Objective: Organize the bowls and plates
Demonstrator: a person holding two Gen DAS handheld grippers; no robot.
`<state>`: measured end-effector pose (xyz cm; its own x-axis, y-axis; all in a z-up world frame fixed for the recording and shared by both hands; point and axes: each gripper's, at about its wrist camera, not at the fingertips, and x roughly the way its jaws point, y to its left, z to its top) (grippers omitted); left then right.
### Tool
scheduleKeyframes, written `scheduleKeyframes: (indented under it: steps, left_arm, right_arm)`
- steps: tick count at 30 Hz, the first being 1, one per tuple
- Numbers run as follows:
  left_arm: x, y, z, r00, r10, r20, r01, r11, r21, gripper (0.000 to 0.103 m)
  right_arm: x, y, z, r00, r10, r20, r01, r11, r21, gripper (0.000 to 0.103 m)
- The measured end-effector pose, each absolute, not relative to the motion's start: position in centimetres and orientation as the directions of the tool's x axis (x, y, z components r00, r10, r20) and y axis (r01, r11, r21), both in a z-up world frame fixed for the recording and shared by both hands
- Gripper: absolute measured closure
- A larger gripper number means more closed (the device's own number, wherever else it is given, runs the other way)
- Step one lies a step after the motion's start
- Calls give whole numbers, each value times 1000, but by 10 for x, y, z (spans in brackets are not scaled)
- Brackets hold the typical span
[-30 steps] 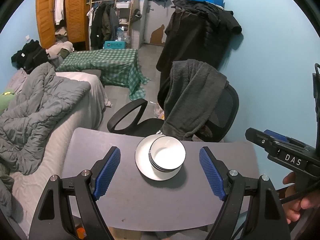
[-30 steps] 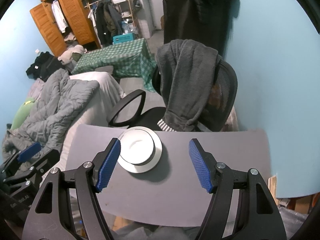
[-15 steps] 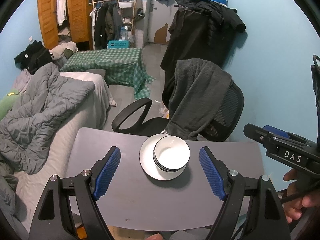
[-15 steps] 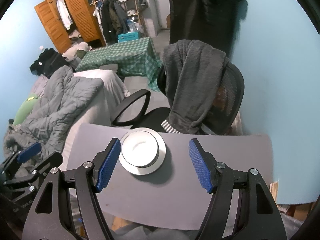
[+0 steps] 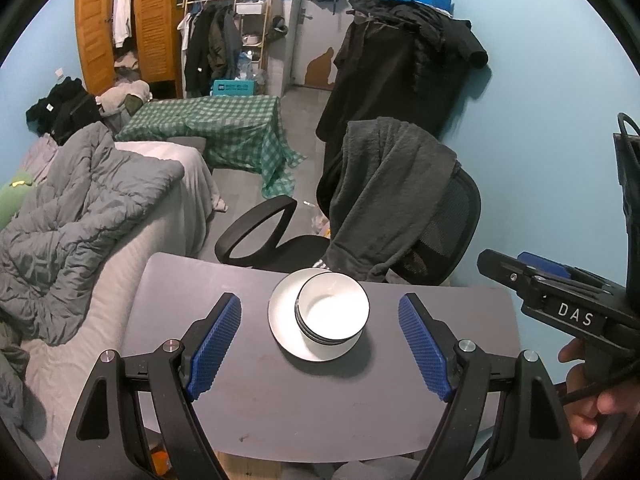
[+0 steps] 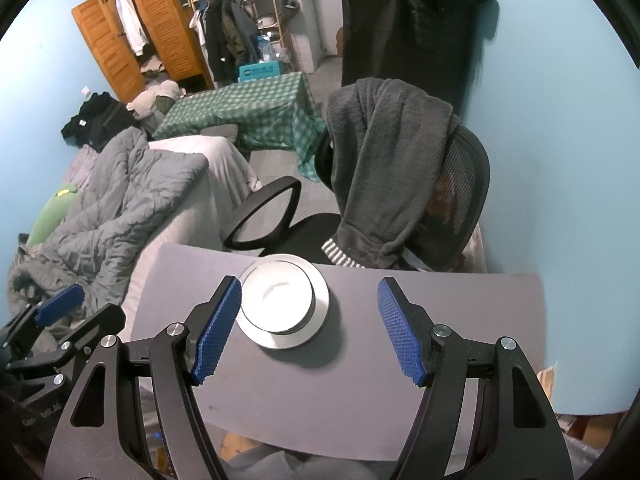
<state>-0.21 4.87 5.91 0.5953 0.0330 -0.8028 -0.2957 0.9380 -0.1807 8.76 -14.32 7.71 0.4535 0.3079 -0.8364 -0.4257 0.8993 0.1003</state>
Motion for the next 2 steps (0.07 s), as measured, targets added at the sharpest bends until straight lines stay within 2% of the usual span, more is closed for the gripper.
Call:
scheduleKeyframes:
  steps: [2]
  left_arm:
    - [0,47,59,591,33,-806,-296,938,-179,21]
  right_arm:
    - [87,-143,77,453,308,-836,-426,899,100,33]
